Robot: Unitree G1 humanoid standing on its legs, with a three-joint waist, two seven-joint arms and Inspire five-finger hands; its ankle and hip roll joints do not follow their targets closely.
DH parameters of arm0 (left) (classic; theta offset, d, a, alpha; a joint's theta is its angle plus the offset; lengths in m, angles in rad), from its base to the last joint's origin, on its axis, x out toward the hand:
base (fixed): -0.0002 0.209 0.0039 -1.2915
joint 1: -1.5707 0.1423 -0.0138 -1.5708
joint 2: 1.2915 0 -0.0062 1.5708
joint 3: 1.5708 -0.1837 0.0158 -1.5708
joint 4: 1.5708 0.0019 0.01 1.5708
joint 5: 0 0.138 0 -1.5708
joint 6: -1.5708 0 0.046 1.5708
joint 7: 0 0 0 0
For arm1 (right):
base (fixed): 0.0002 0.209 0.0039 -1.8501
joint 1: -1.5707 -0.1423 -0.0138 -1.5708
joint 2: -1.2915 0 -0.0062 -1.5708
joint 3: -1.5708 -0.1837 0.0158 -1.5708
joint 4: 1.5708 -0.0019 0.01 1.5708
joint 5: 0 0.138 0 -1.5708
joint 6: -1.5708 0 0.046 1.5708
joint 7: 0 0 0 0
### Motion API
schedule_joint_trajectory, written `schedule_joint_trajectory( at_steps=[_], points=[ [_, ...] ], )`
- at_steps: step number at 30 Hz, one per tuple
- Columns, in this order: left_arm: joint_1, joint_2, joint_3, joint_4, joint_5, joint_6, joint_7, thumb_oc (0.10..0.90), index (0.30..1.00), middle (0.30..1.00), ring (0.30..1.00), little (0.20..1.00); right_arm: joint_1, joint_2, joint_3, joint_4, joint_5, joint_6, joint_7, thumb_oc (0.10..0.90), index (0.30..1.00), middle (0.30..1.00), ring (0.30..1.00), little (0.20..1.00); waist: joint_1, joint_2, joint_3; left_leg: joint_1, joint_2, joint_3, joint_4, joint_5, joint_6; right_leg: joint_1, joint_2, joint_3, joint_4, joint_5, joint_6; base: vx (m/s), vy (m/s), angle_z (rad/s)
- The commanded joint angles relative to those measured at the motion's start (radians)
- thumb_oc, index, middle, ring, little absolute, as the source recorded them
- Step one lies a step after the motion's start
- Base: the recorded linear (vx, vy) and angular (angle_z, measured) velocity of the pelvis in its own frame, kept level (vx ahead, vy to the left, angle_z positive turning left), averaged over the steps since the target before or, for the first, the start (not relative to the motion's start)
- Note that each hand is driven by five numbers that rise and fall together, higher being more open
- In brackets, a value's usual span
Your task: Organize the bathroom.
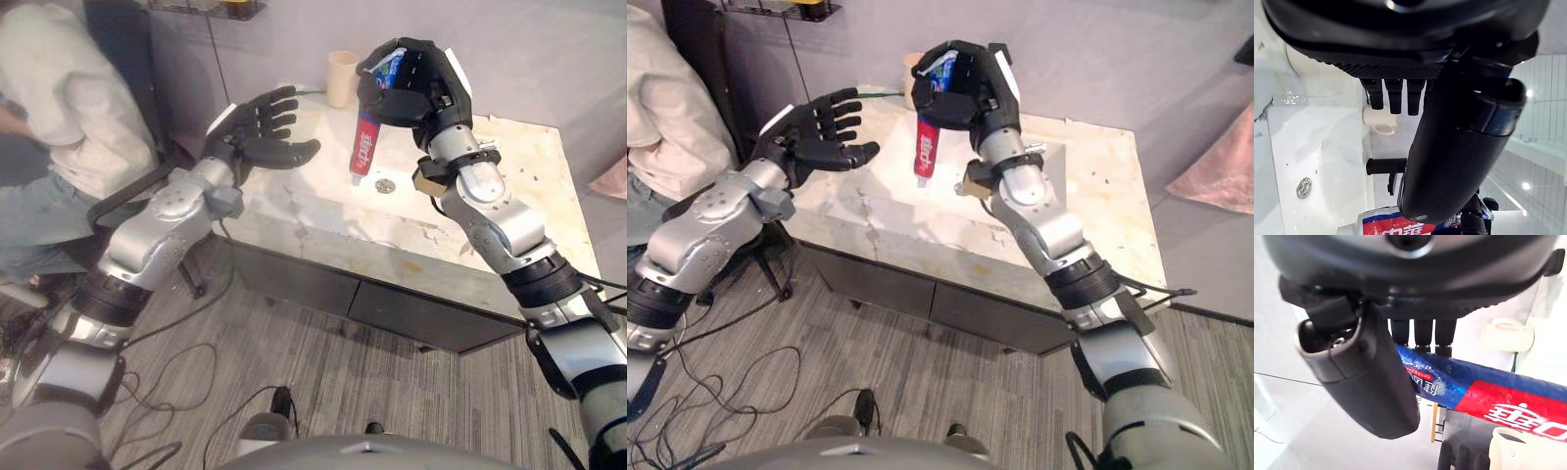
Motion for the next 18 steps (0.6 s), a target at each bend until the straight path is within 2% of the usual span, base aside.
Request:
schedule_joint_trajectory(
  at_steps=[1, 5, 12, 18],
  points=[
    [-0.156, 0.058, 0.109, 0.036, 0.005, -0.136, 0.004, 0.8, 0.9, 0.9, 0.9, 0.9, -0.242, -0.035, -0.089, -0.03, -0.018, -0.18, -0.01, 0.4, 0.3, 0.3, 0.3, 0.3, 0.013, -0.025, -0.112, 0.062, -0.068, 0.013, 0.004, -0.061, 0.028, -0.018, 0.106, 0.072, 0.001, -0.031, -0.042, -0.03, -0.033, 0.1],
    [-0.11, 0.089, 0.16, 0.025, 0.013, -0.127, -0.005, 0.8, 0.9, 0.9, 0.9, 0.9, -0.261, -0.062, -0.093, -0.026, -0.052, -0.196, -0.023, 0.4, 0.3, 0.3, 0.3, 0.3, 0.037, -0.03, -0.107, 0.049, -0.06, 0.006, 0.006, -0.049, 0.017, -0.018, 0.104, 0.053, 0.001, -0.034, -0.044, -0.02, -0.034, 0.15],
    [0.132, 0.154, 0.345, -0.014, 0.037, -0.146, -0.027, 0.8, 0.9, 0.9, 0.9, 0.9, -0.33, -0.182, -0.089, -0.012, -0.134, -0.219, -0.073, 0.4, 0.3, 0.3, 0.3, 0.3, 0.101, -0.043, -0.105, 0.017, -0.065, -0.027, 0.012, -0.029, 0.007, -0.019, 0.099, 0.012, 0.001, -0.037, -0.044, 0.03, -0.014, 0.18],
    [0.349, 0.129, 0.471, -0.025, 0.098, -0.171, -0.02, 0.8, 0.9, 0.9, 0.9, 0.9, -0.339, -0.231, -0.101, 0.006, -0.113, -0.256, -0.093, 0.4, 0.3, 0.3, 0.3, 0.3, 0.131, -0.051, -0.099, 0.004, -0.074, -0.02, 0.043, -0.038, 0.011, -0.018, 0.089, -0.015, 0.001, -0.032, -0.044, 0.07, 0.015, 0.21]
  ],
)
